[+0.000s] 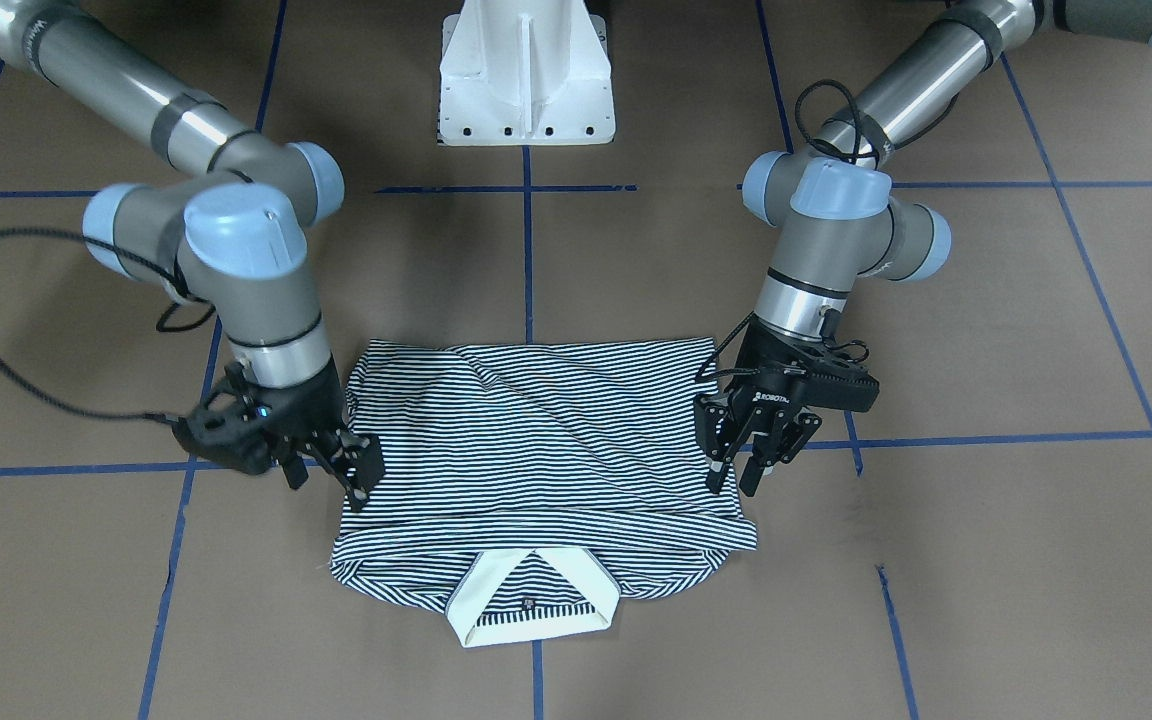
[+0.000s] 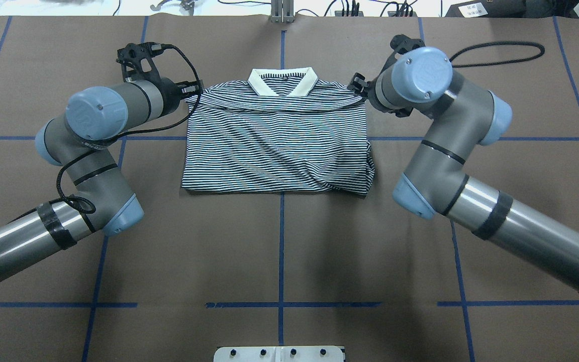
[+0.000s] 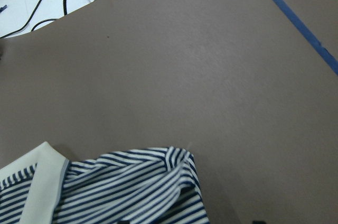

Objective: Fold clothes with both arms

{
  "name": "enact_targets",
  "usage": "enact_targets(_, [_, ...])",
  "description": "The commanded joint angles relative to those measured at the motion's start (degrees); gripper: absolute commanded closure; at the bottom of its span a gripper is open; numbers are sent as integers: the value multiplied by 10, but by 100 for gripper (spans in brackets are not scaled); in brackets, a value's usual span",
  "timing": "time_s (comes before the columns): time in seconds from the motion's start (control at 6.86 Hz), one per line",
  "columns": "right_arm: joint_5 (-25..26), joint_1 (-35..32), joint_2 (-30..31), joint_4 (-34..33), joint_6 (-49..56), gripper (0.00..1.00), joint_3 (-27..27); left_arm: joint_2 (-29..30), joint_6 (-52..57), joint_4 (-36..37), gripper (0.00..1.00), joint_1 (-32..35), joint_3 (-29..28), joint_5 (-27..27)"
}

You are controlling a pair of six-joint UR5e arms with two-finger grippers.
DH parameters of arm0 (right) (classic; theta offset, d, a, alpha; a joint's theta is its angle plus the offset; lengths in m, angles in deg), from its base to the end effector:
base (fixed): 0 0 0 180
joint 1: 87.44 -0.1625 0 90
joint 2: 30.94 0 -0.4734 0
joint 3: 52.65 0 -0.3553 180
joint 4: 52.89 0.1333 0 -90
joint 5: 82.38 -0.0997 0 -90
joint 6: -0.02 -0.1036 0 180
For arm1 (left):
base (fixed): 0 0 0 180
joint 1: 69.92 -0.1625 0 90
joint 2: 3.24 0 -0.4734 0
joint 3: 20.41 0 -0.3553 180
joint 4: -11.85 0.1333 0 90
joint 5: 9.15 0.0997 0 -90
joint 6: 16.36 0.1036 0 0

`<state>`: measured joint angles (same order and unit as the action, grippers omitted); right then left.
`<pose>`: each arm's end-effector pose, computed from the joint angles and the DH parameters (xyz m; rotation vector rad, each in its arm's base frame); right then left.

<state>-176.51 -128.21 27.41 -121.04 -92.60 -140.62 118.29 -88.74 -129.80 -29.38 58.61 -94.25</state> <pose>-0.4481 -0.5526 0.3763 0.2347 -0.8887 0.6722 0.4464 -0.5689 0.3779 0.6819 1.0730 -0.3990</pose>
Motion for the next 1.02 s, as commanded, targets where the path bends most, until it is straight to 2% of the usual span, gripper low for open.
enact_targets(0.0, [58, 82, 76, -3, -132, 18, -111, -1, -1, 0, 53, 1, 1, -1])
enact_targets(0.15, [100, 117, 78, -4, -155, 18, -111, -2, -3, -1, 53, 1, 1, 0])
enact_targets(0.58, [106, 140, 103, -5, -158, 20, -106, -10, -13, -1, 51, 0, 3, 5])
enact_targets(0.87, [106, 148, 103, -5, -158, 32, -106, -12, -14, -1, 50, 0, 8, 5])
